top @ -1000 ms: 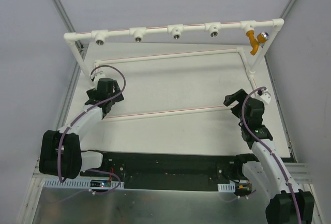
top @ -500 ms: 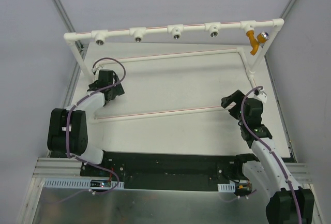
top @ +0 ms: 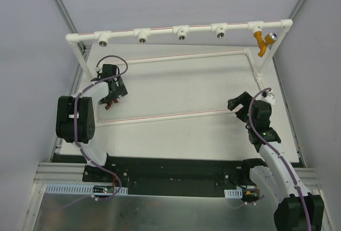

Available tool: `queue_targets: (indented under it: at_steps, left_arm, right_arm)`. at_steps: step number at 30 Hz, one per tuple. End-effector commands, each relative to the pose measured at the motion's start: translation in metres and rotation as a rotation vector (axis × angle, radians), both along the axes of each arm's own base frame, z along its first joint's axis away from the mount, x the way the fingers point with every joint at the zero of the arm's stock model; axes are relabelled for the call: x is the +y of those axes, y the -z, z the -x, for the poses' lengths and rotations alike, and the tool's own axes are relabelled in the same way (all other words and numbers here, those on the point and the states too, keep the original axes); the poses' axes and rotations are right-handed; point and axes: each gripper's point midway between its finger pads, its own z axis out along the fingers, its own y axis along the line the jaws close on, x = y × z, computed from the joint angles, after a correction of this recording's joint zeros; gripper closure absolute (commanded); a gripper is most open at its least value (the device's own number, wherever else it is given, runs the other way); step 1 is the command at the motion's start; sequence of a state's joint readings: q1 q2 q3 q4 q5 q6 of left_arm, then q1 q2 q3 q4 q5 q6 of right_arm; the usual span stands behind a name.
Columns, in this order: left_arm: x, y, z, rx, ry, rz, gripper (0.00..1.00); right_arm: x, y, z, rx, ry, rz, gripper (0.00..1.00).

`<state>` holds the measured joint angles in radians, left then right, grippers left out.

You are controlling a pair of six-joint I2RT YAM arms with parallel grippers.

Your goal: Install the water faucets

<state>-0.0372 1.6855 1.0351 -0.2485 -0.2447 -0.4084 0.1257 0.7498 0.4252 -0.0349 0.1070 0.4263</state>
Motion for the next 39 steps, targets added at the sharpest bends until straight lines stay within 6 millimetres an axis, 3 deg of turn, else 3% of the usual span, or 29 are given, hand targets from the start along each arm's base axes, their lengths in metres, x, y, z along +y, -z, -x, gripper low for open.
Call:
queue_targets:
  at_steps: [1, 6, 20, 30, 39]
  left_arm:
    - [0.009, 0.002, 0.010, 0.096, -0.026, -0.026, 0.00]
    - [0.014, 0.008, 0.009, 0.168, -0.017, -0.055, 0.03]
    - [-0.011, 0.022, -0.008, 0.235, 0.076, 0.060, 0.22]
    - [-0.083, 0.021, -0.011, 0.228, 0.238, 0.075, 0.29]
    - [-0.169, 0.014, 0.007, 0.199, 0.353, 0.094, 0.30]
  right_arm:
    - [0.004, -0.027, -0.010, -0.065, -0.017, -0.007, 0.01]
    - [0.004, -0.026, -0.010, -0.062, -0.022, -0.004, 0.01]
    - [0.003, -0.025, -0.007, -0.061, -0.019, 0.005, 0.01]
    - [0.003, -0.023, -0.002, -0.052, -0.018, -0.001, 0.01]
    - [0.010, -0.020, 0.008, -0.047, -0.039, -0.046, 0.03]
